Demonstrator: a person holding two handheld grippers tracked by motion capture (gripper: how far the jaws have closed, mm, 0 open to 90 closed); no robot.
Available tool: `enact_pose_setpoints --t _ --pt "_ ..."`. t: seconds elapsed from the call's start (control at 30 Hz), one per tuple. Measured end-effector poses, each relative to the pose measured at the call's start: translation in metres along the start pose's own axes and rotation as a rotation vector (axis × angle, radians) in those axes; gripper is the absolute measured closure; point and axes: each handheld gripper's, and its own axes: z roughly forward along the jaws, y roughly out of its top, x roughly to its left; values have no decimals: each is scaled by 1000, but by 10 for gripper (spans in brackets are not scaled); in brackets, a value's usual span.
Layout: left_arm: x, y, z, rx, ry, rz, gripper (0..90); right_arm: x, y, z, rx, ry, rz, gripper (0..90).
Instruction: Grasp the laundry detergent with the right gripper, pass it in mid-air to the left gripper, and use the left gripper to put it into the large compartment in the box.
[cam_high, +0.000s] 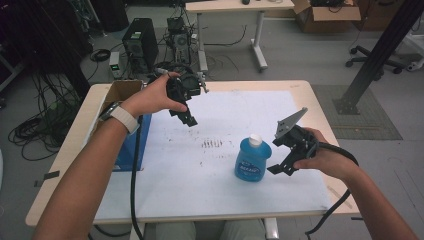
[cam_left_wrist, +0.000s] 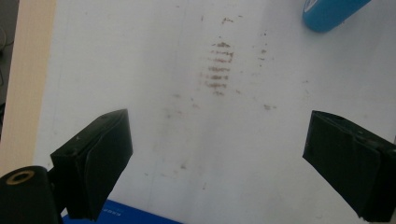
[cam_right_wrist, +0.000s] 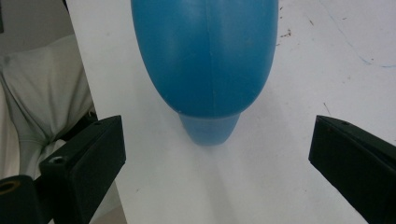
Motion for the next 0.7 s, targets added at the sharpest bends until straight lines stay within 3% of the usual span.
enact_pose_setpoints --t 0.7 --pt "1 0 4 5 -5 -1 84 -2 -8 20 -43 17 -7 34"
